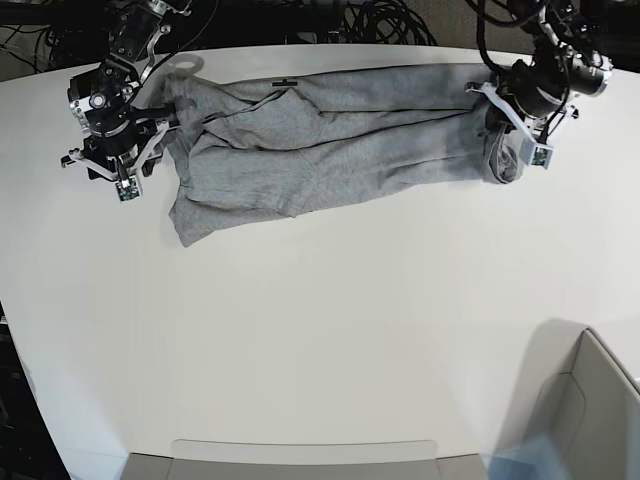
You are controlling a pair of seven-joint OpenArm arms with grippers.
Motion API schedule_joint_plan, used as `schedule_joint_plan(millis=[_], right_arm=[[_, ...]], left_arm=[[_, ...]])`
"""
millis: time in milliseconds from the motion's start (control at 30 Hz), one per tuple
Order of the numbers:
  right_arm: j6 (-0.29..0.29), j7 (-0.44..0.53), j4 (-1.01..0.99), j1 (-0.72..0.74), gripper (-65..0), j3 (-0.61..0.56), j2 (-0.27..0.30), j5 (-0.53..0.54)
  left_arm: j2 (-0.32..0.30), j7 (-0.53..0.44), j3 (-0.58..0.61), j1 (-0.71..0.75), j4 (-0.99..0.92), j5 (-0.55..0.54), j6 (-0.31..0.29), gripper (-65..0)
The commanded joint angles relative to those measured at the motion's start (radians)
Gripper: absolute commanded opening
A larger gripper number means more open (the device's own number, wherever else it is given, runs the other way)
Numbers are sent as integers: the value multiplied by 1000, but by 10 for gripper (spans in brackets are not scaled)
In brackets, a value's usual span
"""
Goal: Fold the T-shirt properly
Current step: 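Grasp the shirt's side edge with the left gripper and fold it inward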
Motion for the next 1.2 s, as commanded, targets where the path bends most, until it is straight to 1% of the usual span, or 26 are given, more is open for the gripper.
schedule_joint_plan(millis=[0, 133, 333, 400, 500, 567, 767, 967, 1167], right_arm=[[15, 17, 16, 11, -379, -1, 4, 10], [15, 17, 16, 11, -379, -1, 4, 10], [15, 17, -5, 11, -379, -1, 5, 10], [15, 17, -19, 12, -379, -1, 8, 10], [15, 17, -25, 12, -379, -1, 8, 10], [15, 17, -25, 12, -379, -1, 7, 10], [15, 17, -25, 12, -379, -1, 8, 10], [15, 17, -25, 12, -379, -1, 7, 10], [15, 17, -25, 12, -379, -1, 7, 10]], left_arm=[[12, -10, 7, -3, 20, -12, -1, -650], [62, -10, 24, -11, 20, -13, -1, -650], [119, -21, 152, -5, 20, -12, -1, -650], [140, -75, 175, -3, 20, -12, 47, -650], [173, -109, 182, -3, 17, -12, 98, -650], [180, -115, 183, -6, 16, -12, 110, -650], [183, -109, 186, -11, 14, -13, 110, -650], [185, -115, 268, -3, 14, -7, 110, -650], [177, -112, 277, -11, 2, -5, 111, -650]])
